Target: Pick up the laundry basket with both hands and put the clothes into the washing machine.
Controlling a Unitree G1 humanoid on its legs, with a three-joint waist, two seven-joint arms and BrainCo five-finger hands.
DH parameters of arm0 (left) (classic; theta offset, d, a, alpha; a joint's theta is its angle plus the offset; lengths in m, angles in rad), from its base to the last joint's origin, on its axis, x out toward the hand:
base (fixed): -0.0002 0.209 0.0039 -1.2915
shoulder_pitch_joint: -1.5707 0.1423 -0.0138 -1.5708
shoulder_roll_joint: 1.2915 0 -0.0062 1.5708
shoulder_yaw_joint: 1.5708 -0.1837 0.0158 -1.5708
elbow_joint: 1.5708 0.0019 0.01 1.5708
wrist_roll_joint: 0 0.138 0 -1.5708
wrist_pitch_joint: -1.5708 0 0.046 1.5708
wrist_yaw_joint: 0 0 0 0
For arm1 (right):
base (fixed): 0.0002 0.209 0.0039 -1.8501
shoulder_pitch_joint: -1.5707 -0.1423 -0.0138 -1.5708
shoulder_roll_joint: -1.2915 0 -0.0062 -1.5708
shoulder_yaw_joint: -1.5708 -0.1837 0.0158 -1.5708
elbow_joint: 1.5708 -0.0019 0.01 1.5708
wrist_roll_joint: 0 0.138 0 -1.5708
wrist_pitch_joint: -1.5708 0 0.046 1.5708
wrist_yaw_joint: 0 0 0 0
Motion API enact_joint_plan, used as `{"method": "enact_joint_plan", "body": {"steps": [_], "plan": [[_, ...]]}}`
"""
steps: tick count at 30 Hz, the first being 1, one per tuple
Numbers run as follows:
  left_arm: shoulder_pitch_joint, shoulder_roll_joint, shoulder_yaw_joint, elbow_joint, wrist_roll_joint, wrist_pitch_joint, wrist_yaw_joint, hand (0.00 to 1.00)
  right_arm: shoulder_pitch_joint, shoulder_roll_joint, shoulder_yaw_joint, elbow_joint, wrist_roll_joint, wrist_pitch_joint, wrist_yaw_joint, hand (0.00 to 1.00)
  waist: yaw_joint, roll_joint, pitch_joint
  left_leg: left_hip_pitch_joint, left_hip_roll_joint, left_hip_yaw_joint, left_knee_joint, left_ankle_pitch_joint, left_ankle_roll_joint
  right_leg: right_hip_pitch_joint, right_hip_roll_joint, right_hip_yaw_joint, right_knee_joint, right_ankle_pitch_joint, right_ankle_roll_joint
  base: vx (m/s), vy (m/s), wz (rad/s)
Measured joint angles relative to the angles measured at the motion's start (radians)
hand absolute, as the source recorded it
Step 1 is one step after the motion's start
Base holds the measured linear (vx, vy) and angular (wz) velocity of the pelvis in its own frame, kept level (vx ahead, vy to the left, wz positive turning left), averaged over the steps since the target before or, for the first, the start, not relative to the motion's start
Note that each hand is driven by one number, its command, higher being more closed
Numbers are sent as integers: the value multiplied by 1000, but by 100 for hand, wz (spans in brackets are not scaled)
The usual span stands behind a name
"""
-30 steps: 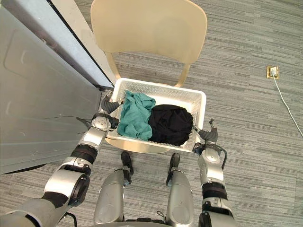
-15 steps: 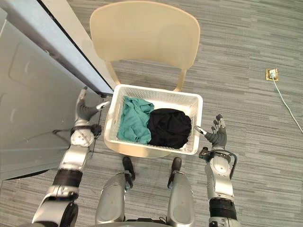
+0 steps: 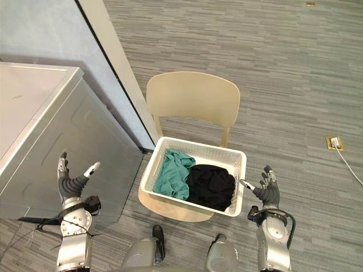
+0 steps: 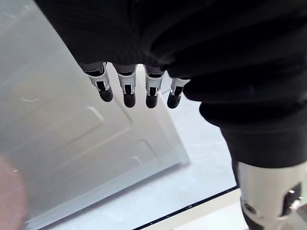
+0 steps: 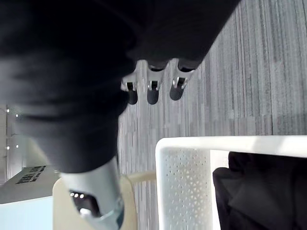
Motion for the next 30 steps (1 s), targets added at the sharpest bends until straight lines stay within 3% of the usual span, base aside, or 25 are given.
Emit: {"method": "enact_joint_plan", "body": {"steps": [1,2,3,4,6,7,8,10,11,12,14,15,17,18,19,21,22,25,26,28,30], "plan": [[15,-4,-9,-20,-18,0,-20,0,32,16,-4,5,0,-2,-5,0,-1,-10,-19,-11,-3,-1,-73,39,73,-17,4,-26,-1,-1,-19,-122,-114,59],[13,2,-25,-28,-20,0,-30,0,56,46,-22,23,-2,-4,-7,0,-5,-18,-31,-10,25,74,-63,15,67,-13,-5,-73,-35,16,-45,-121,-159,88],[6,7,-54,-51,-19,-1,-43,0,95,81,-52,55,-4,0,-23,0,-10,-25,-27,-51,117,183,211,-67,93,5,-7,-127,-31,22,-51,-60,-114,76],[10,5,-74,-54,-19,-2,-49,0,119,91,-64,73,-5,10,-29,0,-10,-23,-28,-40,149,207,319,-98,98,20,-6,-141,-26,19,-61,-51,-127,81],[37,-1,-148,-54,-46,-5,-71,0,222,116,-92,101,-11,44,-48,0,-43,-1,-46,77,192,215,500,-143,44,83,-7,-223,-17,15,-68,-67,-13,80],[39,-1,-155,-55,-56,-6,-75,0,235,116,-99,102,-9,46,-50,0,-55,10,-58,98,191,212,510,-149,33,82,-9,-239,-10,15,-68,-123,83,95],[23,-2,-154,-55,-62,-12,-75,0,260,127,-122,126,1,49,-50,0,-79,20,-67,127,185,215,490,-189,-32,65,-30,-272,12,15,-68,-135,87,75],[5,-2,-153,-52,-75,-12,-75,0,249,151,-143,171,14,58,-50,0,-87,10,-73,100,159,232,453,-213,-65,40,-69,-295,34,27,-57,-274,151,64],[5,-1,-153,-45,-77,-12,-75,0,248,165,-148,180,28,63,-49,0,-89,-1,-77,96,144,243,422,-217,-65,35,-78,-301,27,39,-51,-333,177,73],[14,-1,-161,-28,-88,-9,-76,0,251,176,-131,185,56,68,-44,0,-96,-15,-97,100,120,284,323,-252,-51,22,-83,-346,-29,90,-54,-212,132,66],[9,1,-189,-25,-93,-9,-77,0,233,175,-132,181,70,69,-53,0,-86,-13,-91,69,145,351,351,-329,-42,-22,-84,-368,-41,134,-65,-305,228,43],[-3,9,-195,6,-92,-9,-77,0,207,164,-124,174,78,73,-62,0,-81,-18,-77,54,128,352,342,-347,-43,-31,-95,-364,-44,163,-63,-384,288,17],[-6,14,-194,47,-91,-2,-77,0,205,156,-110,147,78,74,-66,0,-77,-38,-58,45,92,342,322,-346,-41,-33,-91,-336,-89,200,-46,-308,201,18],[-9,26,-184,65,-88,1,-71,0,212,158,-94,119,78,71,-71,0,-73,-55,-55,24,82,328,321,-338,-28,-41,-65,-255,-131,242,-13,-320,152,35],[-9,44,-181,76,-80,1,-67,0,214,161,-73,95,78,70,-72,0,-75,-63,-53,0,79,315,316,-324,-4,-53,-19,-118,-140,256,-8,-302,130,40],[0,40,-169,78,-81,2,-51,0,228,165,-42,35,78,70,-73,0,-70,-55,-48,-11,73,281,286,-286,29,-64,47,59,-81,235,14,-182,72,54],[8,37,-170,77,-83,2,-47,0,242,167,-19,-21,78,68,-85,0,-70,-53,-47,-13,63,256,252,-257,43,-52,82,137,-10,187,28,-117,36,68],[19,35,-188,74,-84,4,-49,0,259,170,2,-136,78,41,-108,0,-60,-62,-53,-18,23,184,179,-201,61,10,126,206,72,95,33,-73,-54,89],[29,27,-191,63,-84,5,-51,0,259,170,2,-181,78,26,-116,0,-55,-76,-62,-28,-2,158,153,-176,62,41,135,203,54,57,35,-53,-131,80],[51,17,-190,55,-87,6,-51,0,225,167,12,-232,77,-1,-131,0,-37,-95,-78,-56,-27,130,123,-147,48,75,135,207,-47,30,14,-58,-138,57],[71,1,-192,45,-93,7,-53,0,196,159,34,-269,69,-13,-149,0,-4,-97,-104,-97,-72,105,19,-64,36,79,129,196,-191,22,3,-54,-126,43]]}}
